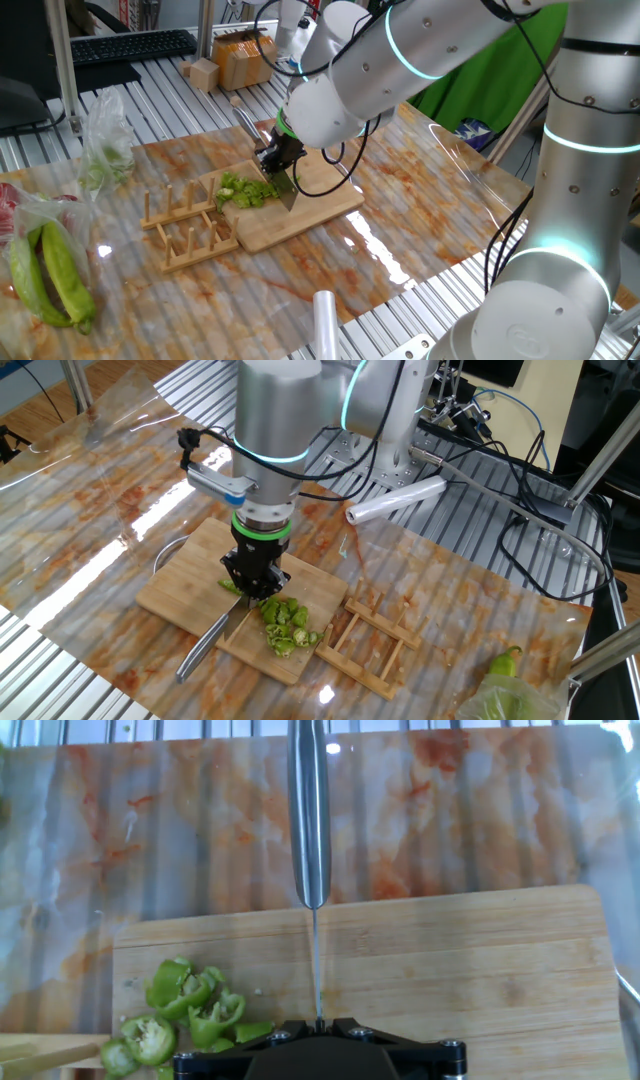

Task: Chop the chili peppers

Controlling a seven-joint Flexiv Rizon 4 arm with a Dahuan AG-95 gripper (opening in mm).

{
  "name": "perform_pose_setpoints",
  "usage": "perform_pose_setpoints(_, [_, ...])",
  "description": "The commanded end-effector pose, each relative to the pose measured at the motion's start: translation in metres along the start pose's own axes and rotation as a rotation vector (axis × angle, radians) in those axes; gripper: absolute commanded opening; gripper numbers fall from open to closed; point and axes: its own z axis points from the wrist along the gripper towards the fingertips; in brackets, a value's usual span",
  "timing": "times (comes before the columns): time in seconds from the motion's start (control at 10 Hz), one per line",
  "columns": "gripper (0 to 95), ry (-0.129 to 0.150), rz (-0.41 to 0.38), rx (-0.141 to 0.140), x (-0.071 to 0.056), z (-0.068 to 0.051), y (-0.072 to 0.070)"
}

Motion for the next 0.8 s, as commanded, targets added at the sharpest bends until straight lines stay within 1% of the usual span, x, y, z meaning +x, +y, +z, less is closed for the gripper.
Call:
perform_pose_setpoints(0.1, [0.0, 0.014, 0.013, -0.018, 0.004, 0.004, 0.002])
perform_pose_setpoints(0.3, [0.0, 0.028, 0.014, -0.01, 0.003, 0.003, 0.002])
perform_pose_setpoints(0.4, [0.0, 0.053, 0.011, -0.012, 0.002, -0.003, 0.001])
perform_pose_setpoints(0.5, [0.0, 0.062, 0.013, -0.02, -0.001, -0.011, 0.002])
perform_pose_setpoints(0.7, [0.0, 0.065, 0.003, 0.001, -0.004, -0.014, 0.003])
perform_pose_setpoints(0.8, [0.0, 0.076, 0.009, -0.007, -0.005, -0.016, 0.002])
